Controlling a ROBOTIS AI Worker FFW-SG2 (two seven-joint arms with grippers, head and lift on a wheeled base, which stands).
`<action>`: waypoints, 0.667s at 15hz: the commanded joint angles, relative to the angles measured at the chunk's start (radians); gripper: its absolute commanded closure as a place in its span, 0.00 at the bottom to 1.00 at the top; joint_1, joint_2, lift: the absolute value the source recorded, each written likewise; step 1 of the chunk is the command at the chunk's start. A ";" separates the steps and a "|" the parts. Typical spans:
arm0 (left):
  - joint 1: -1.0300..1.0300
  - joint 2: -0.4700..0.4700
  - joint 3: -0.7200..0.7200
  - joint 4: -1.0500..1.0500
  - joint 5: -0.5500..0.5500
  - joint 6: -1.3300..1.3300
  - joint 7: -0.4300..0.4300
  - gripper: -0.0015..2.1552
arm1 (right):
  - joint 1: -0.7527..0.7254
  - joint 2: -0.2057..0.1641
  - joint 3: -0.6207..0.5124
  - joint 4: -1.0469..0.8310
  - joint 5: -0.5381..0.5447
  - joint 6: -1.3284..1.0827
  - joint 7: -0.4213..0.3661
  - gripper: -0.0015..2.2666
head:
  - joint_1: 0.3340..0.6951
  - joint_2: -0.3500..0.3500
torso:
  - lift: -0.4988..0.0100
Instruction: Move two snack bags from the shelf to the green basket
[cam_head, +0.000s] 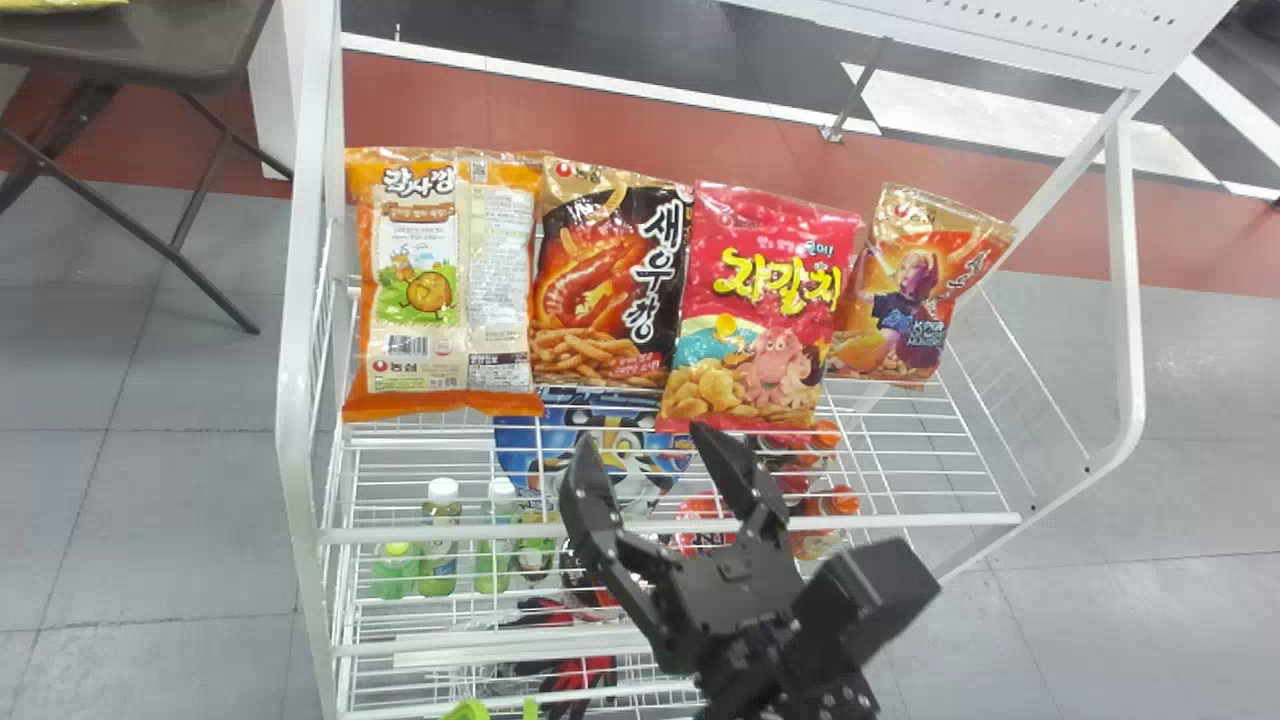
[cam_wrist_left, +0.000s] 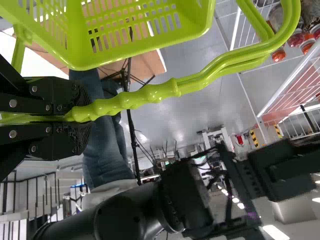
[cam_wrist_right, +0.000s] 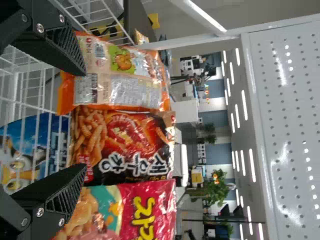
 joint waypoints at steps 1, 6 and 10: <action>-0.002 -0.001 -0.021 0.008 -0.013 0.000 0.008 0.97 | -0.097 0.003 0.017 0.020 0.000 0.065 -0.002 0.08 | 1.00 0.00 | 0.95; -0.052 0.012 -0.053 0.024 -0.033 0.043 0.011 0.97 | -0.287 0.045 0.040 0.048 0.014 0.314 -0.002 0.08 | 1.00 0.00 | 0.95; -0.060 0.016 -0.052 0.027 -0.033 0.046 0.013 0.97 | -0.436 0.066 0.082 0.143 0.004 0.445 -0.002 0.08 | 1.00 0.00 | 0.95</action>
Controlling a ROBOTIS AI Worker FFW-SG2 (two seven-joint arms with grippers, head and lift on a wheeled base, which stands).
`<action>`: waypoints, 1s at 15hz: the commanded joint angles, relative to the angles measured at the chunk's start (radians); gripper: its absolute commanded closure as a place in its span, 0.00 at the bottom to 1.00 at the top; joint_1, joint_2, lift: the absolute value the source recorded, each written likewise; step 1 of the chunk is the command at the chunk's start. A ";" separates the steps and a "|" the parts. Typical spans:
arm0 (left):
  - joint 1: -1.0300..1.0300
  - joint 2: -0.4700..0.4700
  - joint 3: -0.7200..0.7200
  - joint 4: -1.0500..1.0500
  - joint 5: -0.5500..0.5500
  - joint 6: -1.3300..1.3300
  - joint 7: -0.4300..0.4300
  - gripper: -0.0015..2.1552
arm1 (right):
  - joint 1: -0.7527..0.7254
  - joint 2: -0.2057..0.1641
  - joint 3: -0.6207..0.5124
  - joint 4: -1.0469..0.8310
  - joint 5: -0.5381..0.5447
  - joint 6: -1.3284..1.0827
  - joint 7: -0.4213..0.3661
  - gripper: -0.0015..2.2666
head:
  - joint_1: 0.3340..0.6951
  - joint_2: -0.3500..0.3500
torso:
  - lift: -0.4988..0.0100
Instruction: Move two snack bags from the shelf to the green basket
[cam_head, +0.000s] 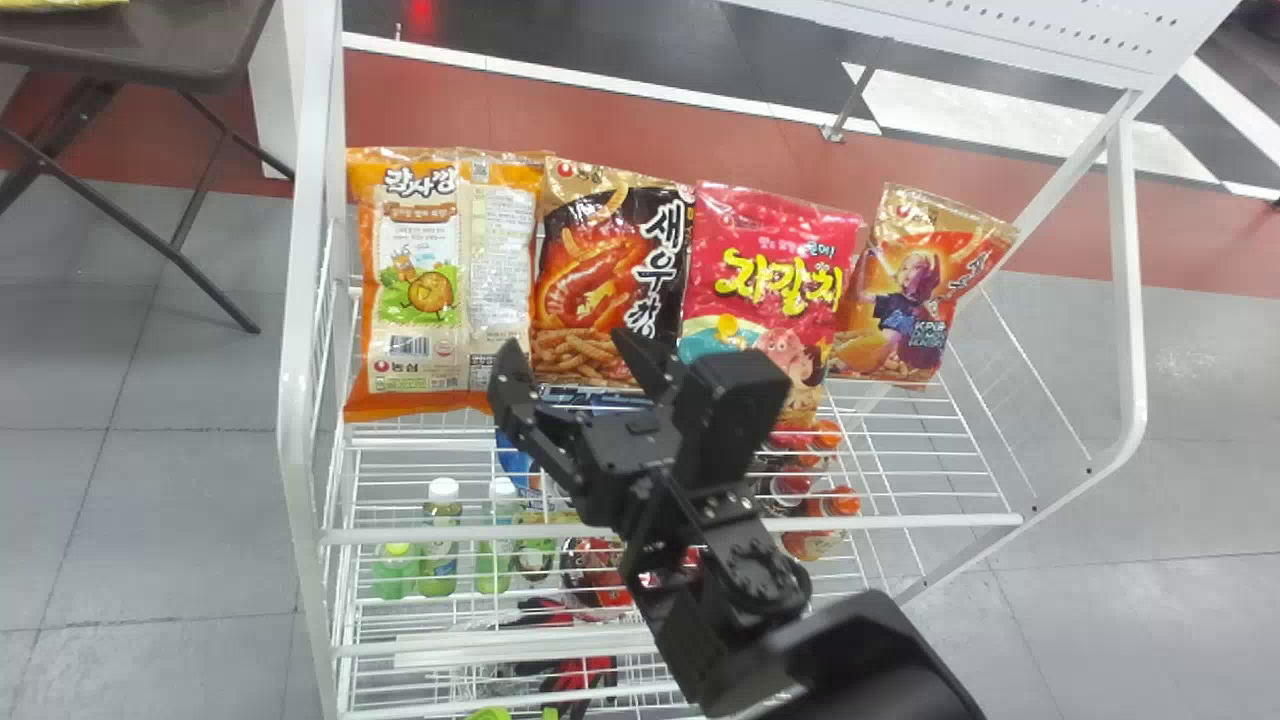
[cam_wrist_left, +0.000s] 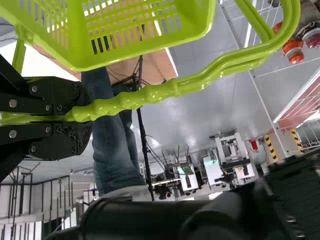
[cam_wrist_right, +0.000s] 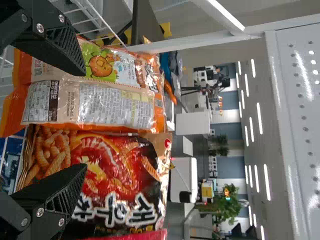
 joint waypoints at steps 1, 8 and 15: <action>-0.008 0.003 0.001 0.008 0.000 0.002 0.000 0.97 | -0.074 0.011 0.023 0.046 -0.008 0.071 0.000 0.08 | 1.00 0.00 | 0.95; -0.050 0.006 0.009 0.040 0.011 0.026 0.000 0.95 | -0.263 0.055 0.075 0.225 -0.021 0.096 0.038 0.08 | 1.00 0.20 | 0.95; -0.060 0.011 0.037 0.060 0.037 0.023 -0.004 0.95 | -0.358 0.090 0.089 0.345 -0.024 0.194 0.115 0.92 | 1.00 0.35 | 0.95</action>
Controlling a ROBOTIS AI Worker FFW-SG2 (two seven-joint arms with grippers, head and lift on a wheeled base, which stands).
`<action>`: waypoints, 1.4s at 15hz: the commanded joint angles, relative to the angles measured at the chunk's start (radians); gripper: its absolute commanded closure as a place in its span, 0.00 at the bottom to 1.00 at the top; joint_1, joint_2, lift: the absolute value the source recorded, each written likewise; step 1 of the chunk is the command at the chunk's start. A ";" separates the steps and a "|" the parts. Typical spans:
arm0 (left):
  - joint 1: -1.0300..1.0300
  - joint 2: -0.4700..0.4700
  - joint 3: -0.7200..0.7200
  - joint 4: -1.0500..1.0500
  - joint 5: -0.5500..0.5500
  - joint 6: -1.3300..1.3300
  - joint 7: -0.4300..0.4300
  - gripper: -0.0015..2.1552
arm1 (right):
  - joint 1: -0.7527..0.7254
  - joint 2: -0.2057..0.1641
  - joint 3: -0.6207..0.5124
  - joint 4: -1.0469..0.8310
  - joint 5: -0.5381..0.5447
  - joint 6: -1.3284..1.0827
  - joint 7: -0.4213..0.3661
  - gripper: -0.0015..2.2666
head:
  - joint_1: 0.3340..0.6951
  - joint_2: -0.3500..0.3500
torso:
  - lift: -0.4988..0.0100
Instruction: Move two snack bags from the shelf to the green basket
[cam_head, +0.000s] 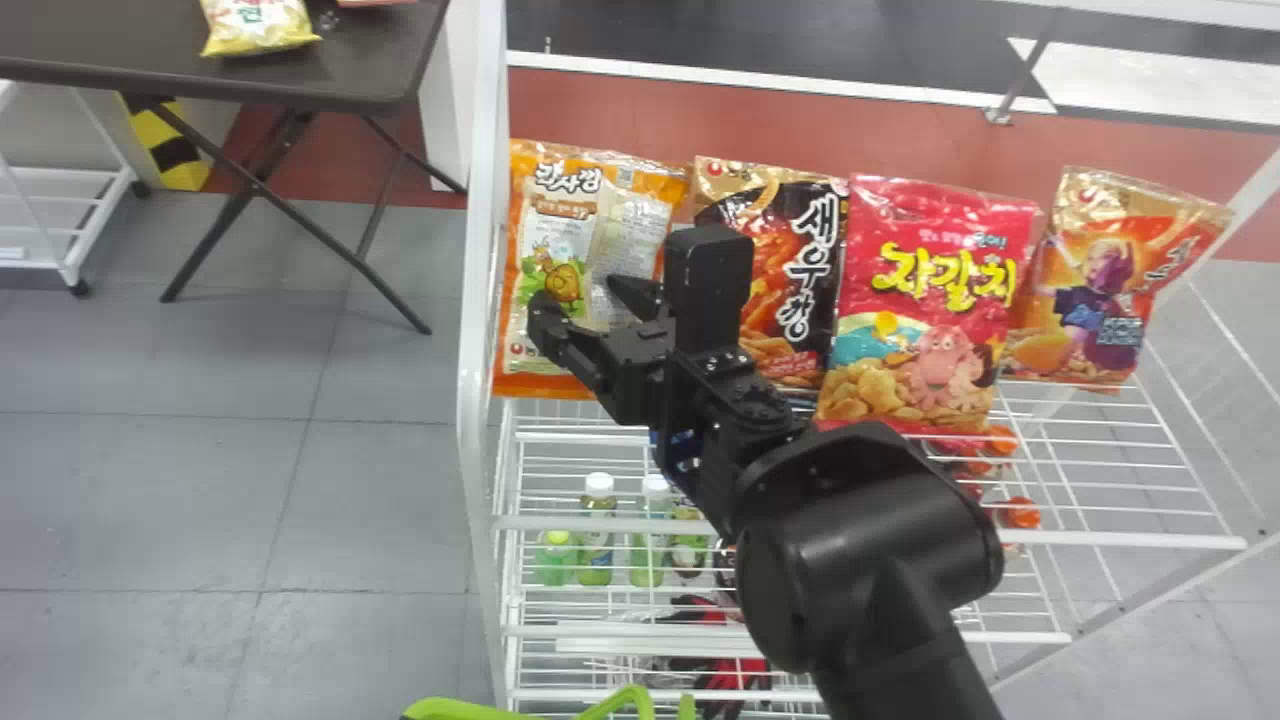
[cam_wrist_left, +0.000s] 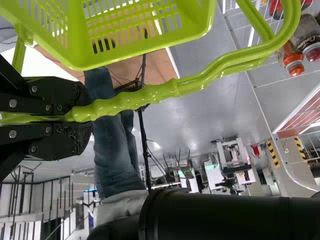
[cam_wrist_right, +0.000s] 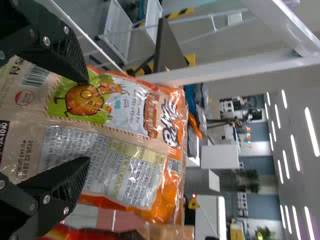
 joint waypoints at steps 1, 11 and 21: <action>-0.009 -0.002 -0.003 0.010 0.003 0.000 0.002 0.95 | 0.004 0.000 0.003 -0.017 -0.008 0.045 0.015 0.94 | 1.00 0.36 | 0.95; -0.002 -0.005 -0.035 -0.003 -0.015 0.000 0.009 0.95 | 0.165 -0.077 -0.022 -0.308 -0.042 0.113 0.038 0.97 | 1.00 0.32 | 0.95; -0.007 -0.014 -0.052 -0.010 -0.017 -0.012 0.009 0.95 | 0.533 -0.276 -0.351 -0.848 -0.226 0.509 0.038 0.97 | 1.00 0.00 | 0.95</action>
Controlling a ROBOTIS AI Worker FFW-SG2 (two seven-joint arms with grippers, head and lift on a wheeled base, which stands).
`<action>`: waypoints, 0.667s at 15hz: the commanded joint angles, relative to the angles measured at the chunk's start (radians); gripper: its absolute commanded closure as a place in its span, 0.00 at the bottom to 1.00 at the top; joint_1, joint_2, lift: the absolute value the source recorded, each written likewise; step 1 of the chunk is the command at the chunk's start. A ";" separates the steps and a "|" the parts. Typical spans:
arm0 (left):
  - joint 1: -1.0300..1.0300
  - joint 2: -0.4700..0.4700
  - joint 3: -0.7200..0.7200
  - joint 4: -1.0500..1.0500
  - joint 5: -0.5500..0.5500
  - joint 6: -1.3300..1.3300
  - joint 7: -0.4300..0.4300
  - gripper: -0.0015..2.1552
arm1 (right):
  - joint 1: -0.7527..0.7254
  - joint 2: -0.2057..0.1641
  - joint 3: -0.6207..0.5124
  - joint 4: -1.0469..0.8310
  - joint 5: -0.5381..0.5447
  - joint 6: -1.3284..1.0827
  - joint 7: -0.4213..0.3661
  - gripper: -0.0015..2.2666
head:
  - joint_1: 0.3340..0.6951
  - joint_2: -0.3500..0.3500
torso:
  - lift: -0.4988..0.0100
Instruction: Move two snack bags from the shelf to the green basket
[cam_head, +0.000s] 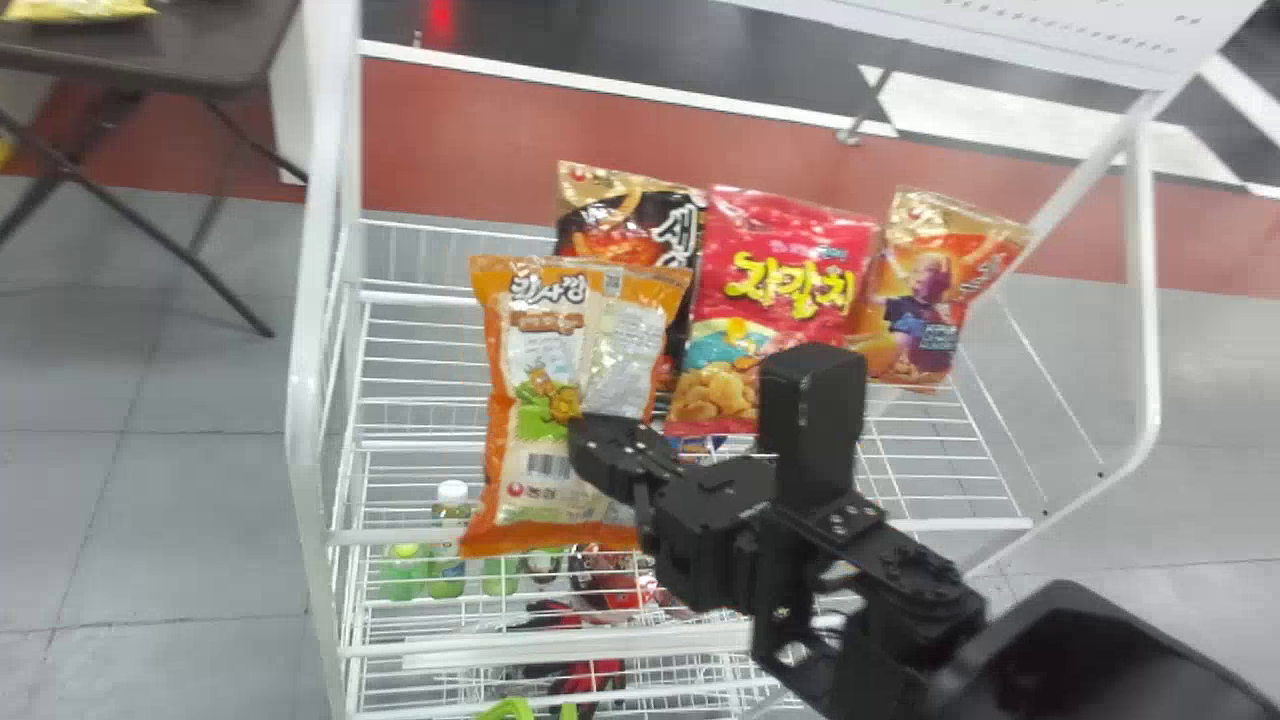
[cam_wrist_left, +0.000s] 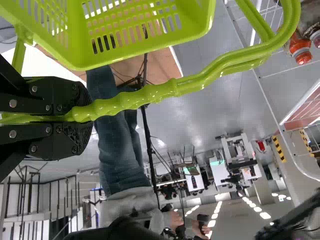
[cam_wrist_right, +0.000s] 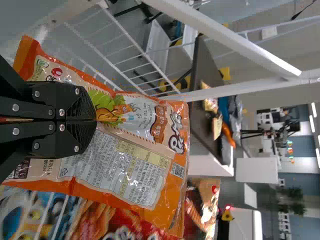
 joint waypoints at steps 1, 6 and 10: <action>-0.003 -0.006 0.003 0.001 0.001 -0.008 0.001 0.95 | 0.059 -0.046 -0.160 -0.097 -0.119 0.105 0.000 0.97 | 1.00 0.00 | 0.95; 0.006 -0.039 0.027 -0.018 -0.001 -0.021 0.016 0.95 | 0.107 -0.003 -0.493 -0.221 -0.336 0.470 0.156 0.97 | 1.00 0.00 | 0.95; 0.003 -0.047 0.021 -0.031 -0.012 -0.024 0.025 0.95 | 0.113 0.056 -0.740 -0.262 -0.448 0.595 0.304 0.97 | 1.00 0.00 | 0.95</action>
